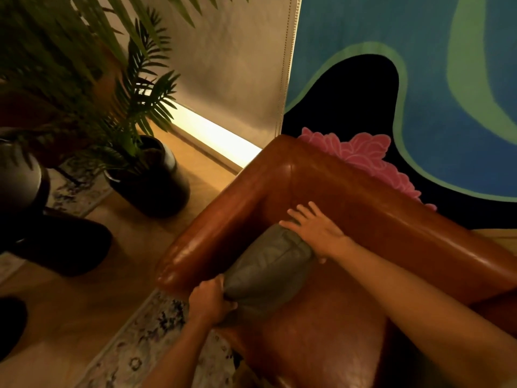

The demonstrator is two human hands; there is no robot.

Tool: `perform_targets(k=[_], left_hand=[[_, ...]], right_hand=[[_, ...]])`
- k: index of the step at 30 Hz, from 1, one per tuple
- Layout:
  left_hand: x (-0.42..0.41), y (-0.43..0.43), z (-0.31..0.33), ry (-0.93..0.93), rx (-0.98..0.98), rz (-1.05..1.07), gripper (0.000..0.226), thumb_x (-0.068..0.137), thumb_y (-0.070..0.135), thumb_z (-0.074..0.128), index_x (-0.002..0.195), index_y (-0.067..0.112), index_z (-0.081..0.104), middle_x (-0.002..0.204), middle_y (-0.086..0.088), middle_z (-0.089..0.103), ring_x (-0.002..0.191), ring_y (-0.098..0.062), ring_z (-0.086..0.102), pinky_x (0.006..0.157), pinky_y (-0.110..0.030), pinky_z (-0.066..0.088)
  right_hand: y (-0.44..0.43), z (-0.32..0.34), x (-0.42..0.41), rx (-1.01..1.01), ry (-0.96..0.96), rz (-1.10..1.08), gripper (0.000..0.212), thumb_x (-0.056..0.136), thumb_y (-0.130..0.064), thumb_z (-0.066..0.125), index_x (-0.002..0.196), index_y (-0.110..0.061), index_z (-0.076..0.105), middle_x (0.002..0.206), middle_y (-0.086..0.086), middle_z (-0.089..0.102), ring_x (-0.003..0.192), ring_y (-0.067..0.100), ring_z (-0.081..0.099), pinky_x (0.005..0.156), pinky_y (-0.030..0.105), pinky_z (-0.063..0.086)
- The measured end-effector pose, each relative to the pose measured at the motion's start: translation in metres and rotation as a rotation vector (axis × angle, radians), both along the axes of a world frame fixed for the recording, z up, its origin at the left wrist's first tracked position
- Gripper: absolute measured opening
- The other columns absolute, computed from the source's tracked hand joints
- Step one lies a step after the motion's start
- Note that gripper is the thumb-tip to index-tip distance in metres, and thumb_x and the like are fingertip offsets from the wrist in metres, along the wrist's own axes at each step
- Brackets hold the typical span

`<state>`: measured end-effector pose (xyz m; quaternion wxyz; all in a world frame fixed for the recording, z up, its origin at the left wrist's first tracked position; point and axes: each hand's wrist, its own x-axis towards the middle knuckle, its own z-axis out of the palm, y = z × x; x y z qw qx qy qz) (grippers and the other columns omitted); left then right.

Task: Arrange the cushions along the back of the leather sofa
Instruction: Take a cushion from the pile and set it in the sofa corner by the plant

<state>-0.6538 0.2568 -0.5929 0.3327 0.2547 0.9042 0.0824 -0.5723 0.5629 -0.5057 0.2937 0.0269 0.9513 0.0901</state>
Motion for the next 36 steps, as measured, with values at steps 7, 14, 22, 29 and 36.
perform_targets(k=[7, 14, 22, 29, 36], left_hand=[[0.006, -0.032, 0.020, 0.008, 0.041, -0.031, 0.130, 0.038, 0.083, 0.076, 0.151, 0.035, 0.030, 0.148, 0.011, 0.045, 0.134, -0.018, 0.044, 0.110, -0.042, 0.032], [0.031, 0.048, 0.058, 0.169, 0.280, 0.092, 0.145, 0.036, 0.079, 0.081, 0.157, 0.033, 0.017, 0.153, 0.007, 0.043, 0.138, -0.023, 0.042, 0.111, -0.048, 0.037], [0.036, 0.038, 0.073, 0.260, 0.263, 0.288, 0.036, 0.070, 0.063, 0.079, 0.088, 0.036, 0.064, 0.080, 0.010, 0.070, 0.080, -0.015, 0.067, 0.067, -0.035, 0.055], [0.033, 0.003, 0.107, -0.029, 0.718, 0.559, 0.033, 0.059, 0.036, 0.098, 0.076, 0.044, 0.070, 0.076, 0.014, 0.074, 0.077, -0.005, 0.071, 0.069, -0.034, 0.058], [0.051, -0.056, 0.034, -0.170, 0.244, 0.401, 0.084, 0.051, 0.056, 0.096, 0.125, 0.035, 0.061, 0.114, 0.014, 0.070, 0.108, -0.012, 0.067, 0.086, -0.035, 0.054]], right_hand=[[-0.030, 0.009, -0.007, -0.481, 0.136, -0.246, 0.057, 0.072, -0.013, 0.091, 0.122, -0.030, 0.071, 0.121, 0.002, 0.072, 0.120, 0.029, 0.066, 0.092, 0.043, 0.058], [-0.087, 0.022, -0.020, -0.616, 0.227, -0.191, 0.070, 0.066, -0.029, 0.097, 0.129, -0.035, 0.069, 0.124, -0.002, 0.075, 0.116, 0.026, 0.066, 0.095, 0.037, 0.052], [-0.053, 0.000, 0.015, -0.522, -0.010, -0.274, 0.155, 0.051, -0.043, 0.106, 0.172, -0.032, 0.009, 0.176, 0.002, 0.022, 0.160, 0.029, 0.021, 0.129, 0.044, 0.024], [-0.016, -0.013, 0.038, -0.548, 0.237, -0.345, 0.146, 0.036, -0.066, 0.100, 0.164, -0.036, 0.034, 0.164, -0.005, 0.044, 0.149, 0.023, 0.041, 0.124, 0.040, 0.030], [-0.033, -0.032, 0.026, -0.297, 0.047, -0.139, 0.102, 0.066, -0.055, 0.094, 0.155, -0.032, 0.049, 0.154, 0.000, 0.052, 0.138, 0.026, 0.047, 0.113, 0.041, 0.034]])
